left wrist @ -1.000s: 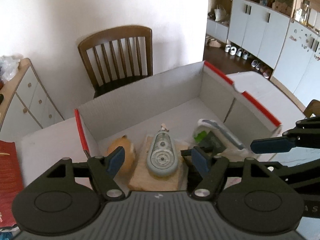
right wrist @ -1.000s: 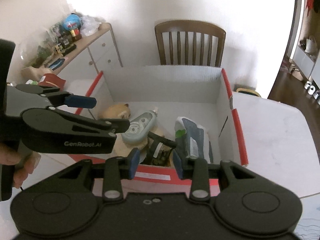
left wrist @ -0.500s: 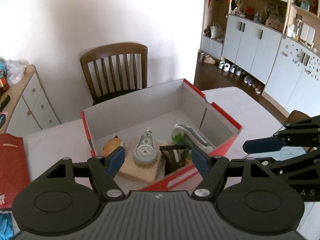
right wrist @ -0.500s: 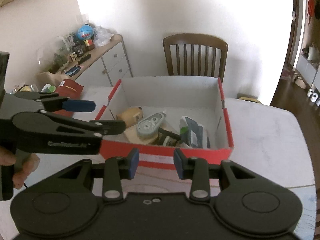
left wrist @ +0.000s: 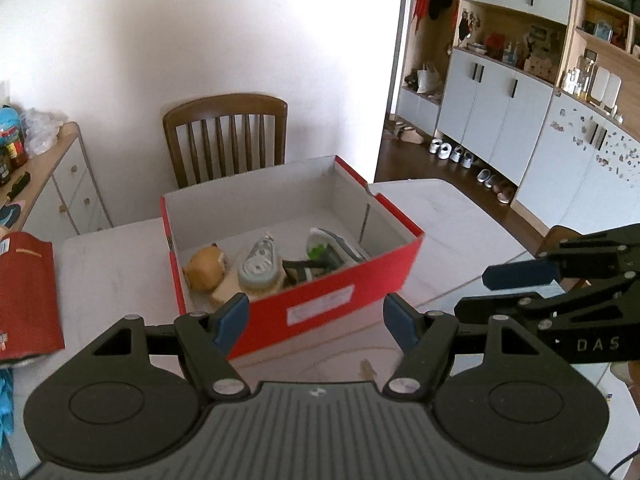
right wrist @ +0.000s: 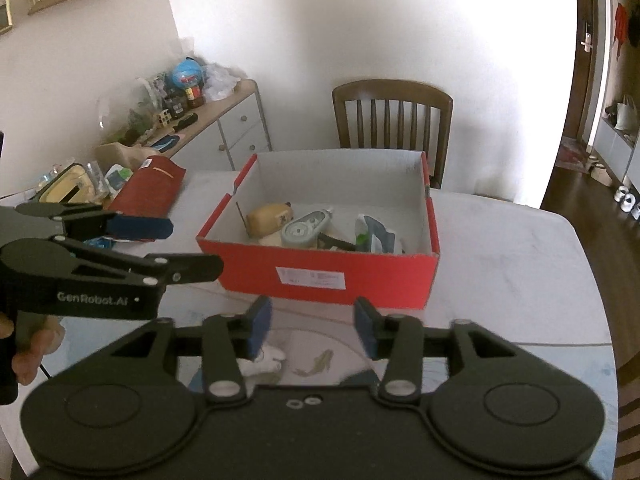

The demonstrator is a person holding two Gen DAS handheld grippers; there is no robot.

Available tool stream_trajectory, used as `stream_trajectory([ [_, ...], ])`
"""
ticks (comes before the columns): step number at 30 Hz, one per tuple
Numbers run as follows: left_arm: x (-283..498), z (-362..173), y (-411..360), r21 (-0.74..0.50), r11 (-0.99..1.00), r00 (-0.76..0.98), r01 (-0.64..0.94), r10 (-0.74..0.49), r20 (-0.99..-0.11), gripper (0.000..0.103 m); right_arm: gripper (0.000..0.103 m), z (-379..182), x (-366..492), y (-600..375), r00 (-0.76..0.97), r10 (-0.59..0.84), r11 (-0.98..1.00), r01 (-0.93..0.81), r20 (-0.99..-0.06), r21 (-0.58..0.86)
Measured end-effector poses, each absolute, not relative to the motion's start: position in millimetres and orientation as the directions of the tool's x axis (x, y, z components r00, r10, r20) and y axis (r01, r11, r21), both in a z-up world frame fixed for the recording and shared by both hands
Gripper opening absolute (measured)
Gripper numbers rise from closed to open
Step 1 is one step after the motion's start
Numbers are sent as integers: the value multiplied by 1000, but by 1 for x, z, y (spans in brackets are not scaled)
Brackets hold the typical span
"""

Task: Organize objects
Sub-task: 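Withdraw both grippers from the box back over the mat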

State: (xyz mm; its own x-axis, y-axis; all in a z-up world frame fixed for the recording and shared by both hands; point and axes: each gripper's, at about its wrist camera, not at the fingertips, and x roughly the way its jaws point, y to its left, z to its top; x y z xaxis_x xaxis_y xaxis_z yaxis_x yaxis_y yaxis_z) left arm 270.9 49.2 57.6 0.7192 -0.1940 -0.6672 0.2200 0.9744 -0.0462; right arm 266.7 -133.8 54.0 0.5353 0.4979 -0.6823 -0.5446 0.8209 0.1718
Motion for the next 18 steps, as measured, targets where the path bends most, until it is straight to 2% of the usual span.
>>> stream_trajectory([
  [1,266,57,48,-51,975,720,217,-195,-666,78,64,54,264,-137,536,503,819,-547,-678,175],
  [9,226,43,39,-83,976,714,200,-204,-670,79,69,41,242,-163,528,503,818,-547,-685,179],
  [13,207,28,38,-101,977,695,190,-206,-689,79,77,31,230,-175,518,501,817,-546,-693,182],
  [15,199,19,37,-99,977,682,190,-203,-703,86,80,25,224,-179,514,497,817,-548,-699,178],
  [18,187,2,36,-110,978,658,176,-200,-726,89,82,13,215,-185,499,491,814,-555,-714,172],
])
